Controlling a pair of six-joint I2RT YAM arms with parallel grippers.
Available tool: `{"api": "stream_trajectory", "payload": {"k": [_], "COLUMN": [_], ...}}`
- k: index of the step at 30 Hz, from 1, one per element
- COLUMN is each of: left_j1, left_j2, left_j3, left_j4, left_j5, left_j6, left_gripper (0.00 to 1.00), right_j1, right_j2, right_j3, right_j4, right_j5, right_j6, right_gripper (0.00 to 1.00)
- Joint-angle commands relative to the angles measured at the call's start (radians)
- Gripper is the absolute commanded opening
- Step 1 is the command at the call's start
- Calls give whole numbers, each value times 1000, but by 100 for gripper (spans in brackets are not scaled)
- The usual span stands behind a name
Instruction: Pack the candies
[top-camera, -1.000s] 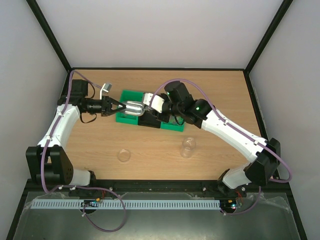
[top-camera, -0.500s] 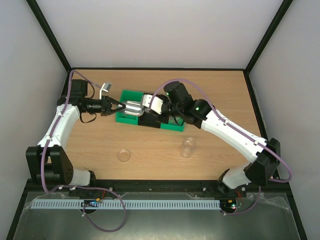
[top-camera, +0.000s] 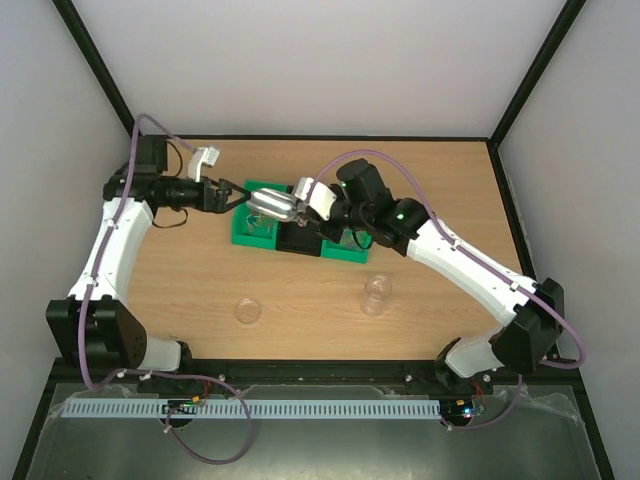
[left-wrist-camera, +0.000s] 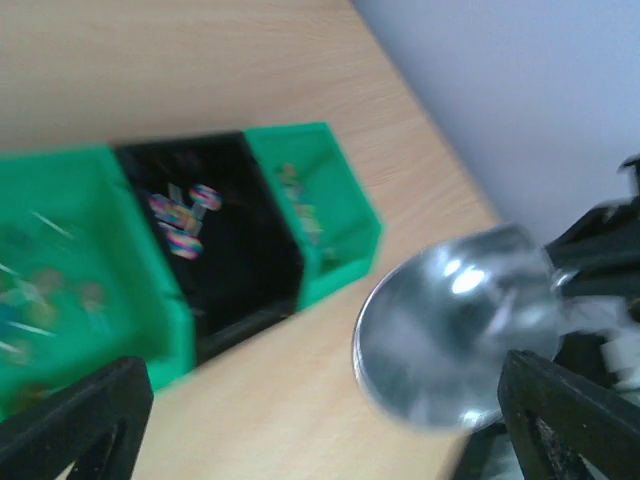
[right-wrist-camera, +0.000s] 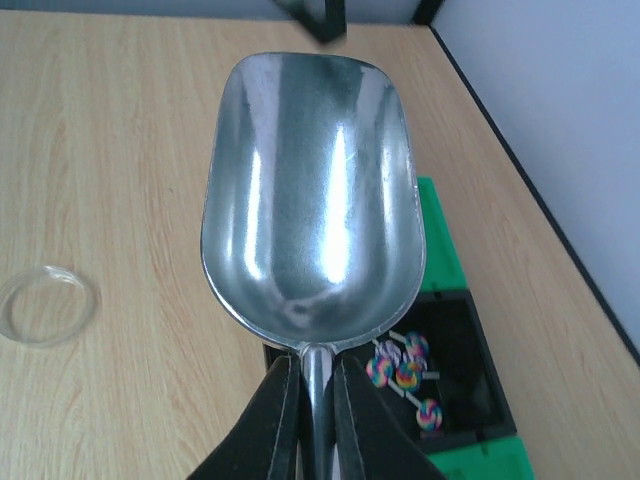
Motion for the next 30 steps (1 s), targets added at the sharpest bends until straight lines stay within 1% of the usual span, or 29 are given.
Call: {"api": "stream_trajectory", "payload": {"k": [1, 3, 6, 8, 10, 12, 16, 18, 20, 22, 23, 25, 30], "left_j1": [-4, -6, -16, -17, -20, -30, -74, -95, -112, -132, -143, -167, -210], "left_j2": [42, 72, 142, 189, 240, 305, 513, 603, 692, 763, 789, 828, 891], "left_j3": [100, 126, 179, 216, 253, 321, 538, 636, 727, 803, 827, 845, 845], "left_j4": [-25, -23, -25, -30, -20, -36, -202, -270, -334, -418, -434, -422, -303], "left_j5": [-255, -311, -372, -369, -361, -361, -404, -438, -458, -482, -499, -545, -640], "left_j6": [293, 435, 567, 631, 653, 681, 861, 917, 970, 1056, 1080, 1108, 1105], "left_gripper": [99, 99, 99, 99, 99, 99, 99, 99, 97, 95, 94, 92, 91], "right_j1": [-61, -87, -127, -155, -181, -203, -250, -281, -314, -346, -359, -376, -389], "right_j2": [-78, -109, -157, -190, -219, -243, -280, -292, -300, -303, -303, -305, -309], "right_j3": [-80, -125, -181, -215, -246, -276, -334, -349, -354, -354, -353, -354, -363], "right_j4": [41, 48, 49, 48, 43, 41, 58, 67, 73, 75, 75, 72, 64], "right_j5": [7, 10, 18, 19, 16, 10, -13, -37, -65, -96, -107, -118, -120], "right_j6": [125, 152, 182, 199, 211, 221, 251, 266, 281, 297, 302, 306, 302], "right_gripper": [1, 1, 1, 1, 1, 1, 1, 1, 1, 1, 1, 1, 1]}}
